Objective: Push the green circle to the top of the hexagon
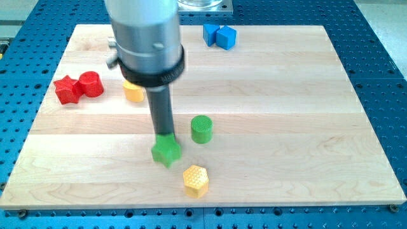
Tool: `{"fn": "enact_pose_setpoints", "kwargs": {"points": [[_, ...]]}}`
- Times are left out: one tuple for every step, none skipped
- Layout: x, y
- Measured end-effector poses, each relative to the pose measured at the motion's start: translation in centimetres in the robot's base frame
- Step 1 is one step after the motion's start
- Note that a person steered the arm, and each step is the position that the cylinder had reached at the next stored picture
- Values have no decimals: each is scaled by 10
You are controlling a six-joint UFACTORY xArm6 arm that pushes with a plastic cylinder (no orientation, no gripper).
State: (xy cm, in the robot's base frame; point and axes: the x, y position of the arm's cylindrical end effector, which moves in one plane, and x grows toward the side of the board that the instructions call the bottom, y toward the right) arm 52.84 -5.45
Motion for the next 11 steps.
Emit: {"fn": "enact_pose_setpoints", "kwargs": {"points": [[7,4],[0,-24],[-41,-1],[-60,73],[-39,89],[-19,84],[-56,80],[-39,45],[-8,36],[-5,32],[-22,-40]]}}
